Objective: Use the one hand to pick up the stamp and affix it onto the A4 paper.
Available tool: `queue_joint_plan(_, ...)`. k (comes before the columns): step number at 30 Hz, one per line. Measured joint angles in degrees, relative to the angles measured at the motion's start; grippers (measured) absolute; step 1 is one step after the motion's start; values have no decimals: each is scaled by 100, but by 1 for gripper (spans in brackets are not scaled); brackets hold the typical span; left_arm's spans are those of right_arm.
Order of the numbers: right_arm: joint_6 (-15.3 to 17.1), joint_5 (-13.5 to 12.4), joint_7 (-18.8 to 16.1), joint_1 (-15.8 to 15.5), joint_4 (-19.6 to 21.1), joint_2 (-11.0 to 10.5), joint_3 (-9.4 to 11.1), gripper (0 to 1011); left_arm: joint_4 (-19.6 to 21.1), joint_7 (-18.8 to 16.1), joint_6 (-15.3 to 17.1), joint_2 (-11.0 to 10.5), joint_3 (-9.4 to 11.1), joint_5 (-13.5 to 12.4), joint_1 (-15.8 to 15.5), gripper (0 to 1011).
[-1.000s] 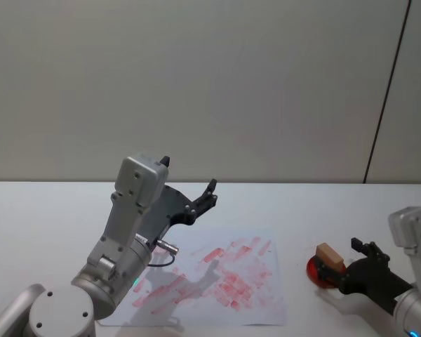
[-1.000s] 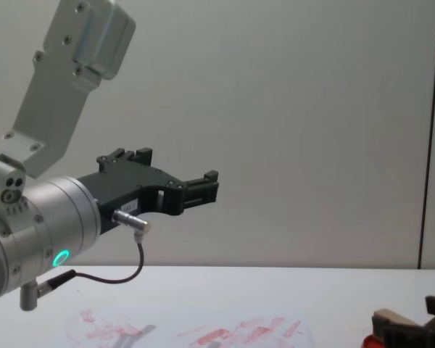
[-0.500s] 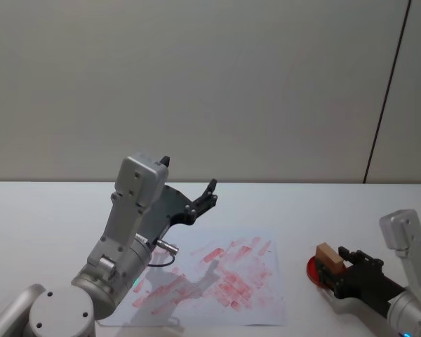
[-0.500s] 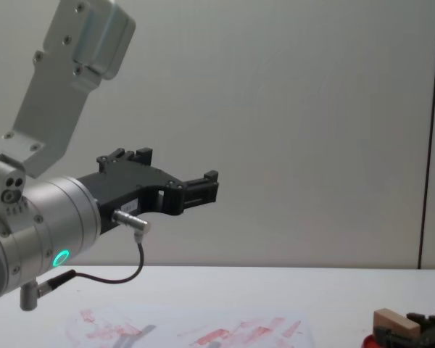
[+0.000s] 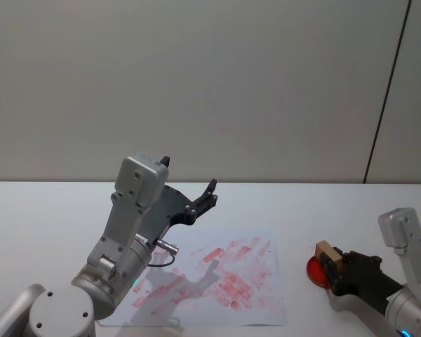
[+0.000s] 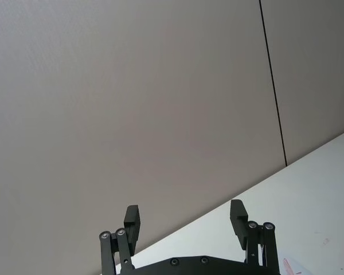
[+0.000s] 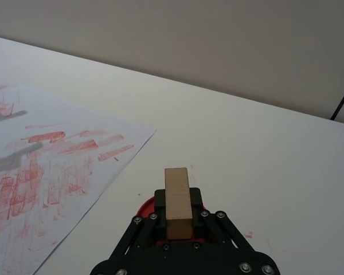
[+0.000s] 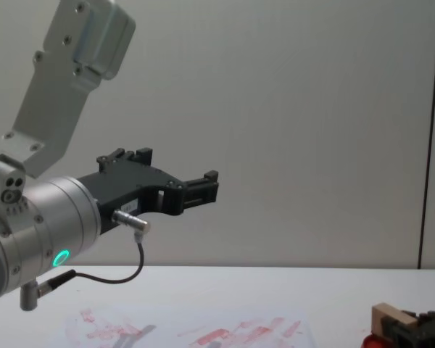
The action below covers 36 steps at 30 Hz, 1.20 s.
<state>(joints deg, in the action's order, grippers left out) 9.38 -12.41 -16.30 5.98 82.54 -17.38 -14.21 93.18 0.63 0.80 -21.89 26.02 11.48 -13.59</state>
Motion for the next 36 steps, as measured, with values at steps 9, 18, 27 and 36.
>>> queue_joint_plan(9, -184, 19, -120, -15, 150, -20, 0, 217, 0, 0, 0, 0, 0, 0, 0, 1003)
queue_joint_plan(18, -245, 64, -390, -77, 407, -25, -75, 216, 0, 0, 0, 0, 0, 0, 0, 1002)
queue_joint_plan(27, -248, 227, -620, -176, 572, 10, -222, 217, 0, 0, 0, 0, 0, 0, 0, 1002)
queue_joint_plan(36, -254, 375, -766, -277, 646, 59, -383, 216, 0, 0, 0, 0, 0, 0, 0, 1002)
